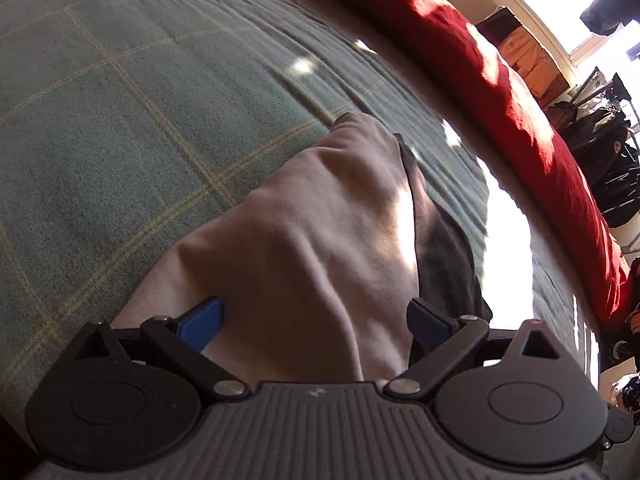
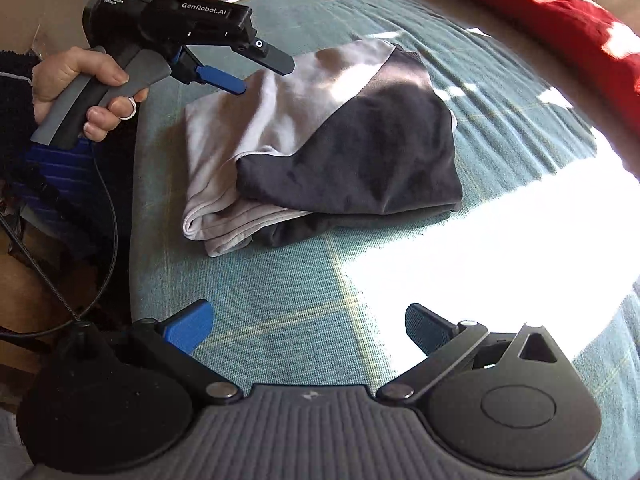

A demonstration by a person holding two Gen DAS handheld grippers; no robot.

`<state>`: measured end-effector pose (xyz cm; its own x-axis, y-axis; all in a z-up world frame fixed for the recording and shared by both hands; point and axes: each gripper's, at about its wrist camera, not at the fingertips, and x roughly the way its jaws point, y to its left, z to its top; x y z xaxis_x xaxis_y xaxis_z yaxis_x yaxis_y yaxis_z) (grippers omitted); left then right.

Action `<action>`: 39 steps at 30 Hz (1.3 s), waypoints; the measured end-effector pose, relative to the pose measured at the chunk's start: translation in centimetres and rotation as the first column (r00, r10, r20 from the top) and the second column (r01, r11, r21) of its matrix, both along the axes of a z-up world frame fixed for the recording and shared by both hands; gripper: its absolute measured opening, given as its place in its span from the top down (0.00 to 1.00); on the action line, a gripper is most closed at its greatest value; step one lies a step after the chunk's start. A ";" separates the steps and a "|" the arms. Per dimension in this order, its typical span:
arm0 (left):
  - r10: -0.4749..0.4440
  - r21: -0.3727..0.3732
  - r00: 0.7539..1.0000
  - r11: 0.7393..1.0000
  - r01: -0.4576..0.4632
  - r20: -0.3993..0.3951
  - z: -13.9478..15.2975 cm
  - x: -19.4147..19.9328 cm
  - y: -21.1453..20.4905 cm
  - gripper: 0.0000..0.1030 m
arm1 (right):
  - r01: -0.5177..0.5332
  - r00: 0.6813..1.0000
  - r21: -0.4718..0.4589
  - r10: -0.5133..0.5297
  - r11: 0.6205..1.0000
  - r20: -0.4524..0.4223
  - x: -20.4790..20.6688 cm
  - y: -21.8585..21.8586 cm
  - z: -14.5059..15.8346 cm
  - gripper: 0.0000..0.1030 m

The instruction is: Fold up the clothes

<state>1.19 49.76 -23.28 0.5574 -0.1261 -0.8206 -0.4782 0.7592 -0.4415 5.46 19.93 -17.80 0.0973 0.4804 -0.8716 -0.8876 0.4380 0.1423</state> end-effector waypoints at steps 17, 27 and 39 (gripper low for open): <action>-0.174 -0.282 0.964 0.932 0.227 0.202 1.1 -2.5 -9.6 0.08 | -0.008 1.000 -0.016 0.008 1.000 -0.022 1.0 0.0 -1.8 0.00; -0.118 -0.270 0.952 0.942 0.198 0.284 2.8 -2.0 -7.7 0.07 | 0.044 0.998 -0.032 -0.045 0.999 -0.048 4.6 -3.1 -2.4 0.00; 0.075 -0.233 0.965 0.972 -0.014 0.253 1.9 -3.1 -5.3 0.07 | 0.317 0.912 0.199 -0.241 0.927 -0.333 12.5 -3.7 -4.0 0.00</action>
<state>-1.92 44.46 -21.38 0.7557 -0.2625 -0.6000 -0.3559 0.6044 -0.7127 17.98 16.19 -21.75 0.0139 0.6719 -0.7405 -0.6333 0.5791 0.5135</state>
